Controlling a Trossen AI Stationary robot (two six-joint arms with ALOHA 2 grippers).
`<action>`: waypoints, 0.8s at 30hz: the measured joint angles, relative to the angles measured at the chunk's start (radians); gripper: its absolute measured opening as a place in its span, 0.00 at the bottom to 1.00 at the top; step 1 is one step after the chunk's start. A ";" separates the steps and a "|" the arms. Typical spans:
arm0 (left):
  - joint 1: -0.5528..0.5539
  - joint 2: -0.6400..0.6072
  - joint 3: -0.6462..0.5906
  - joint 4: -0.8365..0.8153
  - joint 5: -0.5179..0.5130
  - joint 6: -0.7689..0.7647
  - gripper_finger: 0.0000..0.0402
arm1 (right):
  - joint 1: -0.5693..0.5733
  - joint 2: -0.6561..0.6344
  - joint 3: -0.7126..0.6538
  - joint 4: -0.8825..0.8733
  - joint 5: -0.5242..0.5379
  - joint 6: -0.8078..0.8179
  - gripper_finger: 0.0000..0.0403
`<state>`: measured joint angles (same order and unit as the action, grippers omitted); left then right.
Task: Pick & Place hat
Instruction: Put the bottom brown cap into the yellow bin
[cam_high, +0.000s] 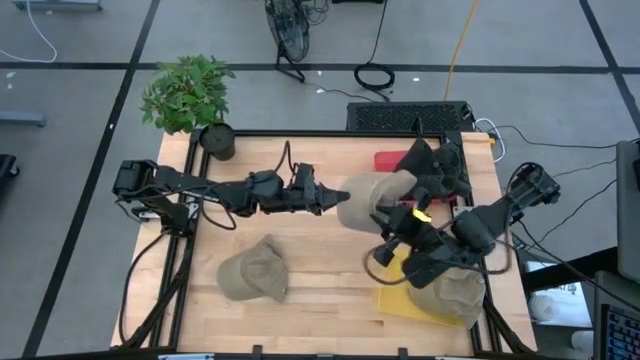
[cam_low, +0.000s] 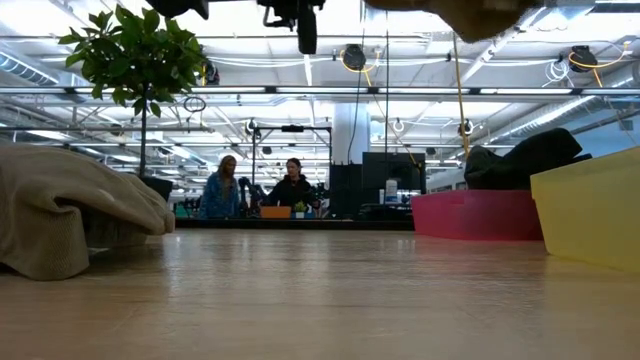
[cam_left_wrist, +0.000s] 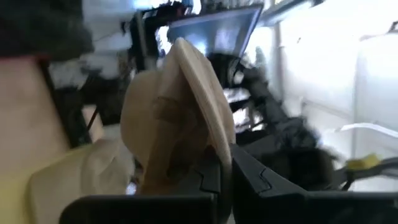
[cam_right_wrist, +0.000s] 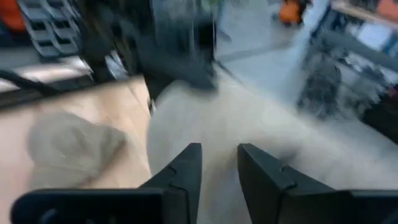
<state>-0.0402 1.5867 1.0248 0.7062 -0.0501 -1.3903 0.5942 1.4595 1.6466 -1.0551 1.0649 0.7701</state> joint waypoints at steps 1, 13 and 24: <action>0.000 0.001 0.000 -0.011 0.021 -0.002 0.03 | 0.013 -0.014 0.000 0.022 0.011 -0.015 0.24; -0.054 0.008 0.000 -0.004 0.049 -0.016 0.03 | 0.136 -0.139 0.000 0.010 0.056 -0.015 0.25; -0.117 0.008 -0.001 0.221 -0.077 0.035 0.03 | 0.164 -0.216 -0.039 -0.472 -0.179 0.400 0.25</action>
<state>-0.1577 1.5944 1.0241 0.9270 -0.1267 -1.3556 0.7580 1.2437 1.6079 -1.5275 0.8855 1.1704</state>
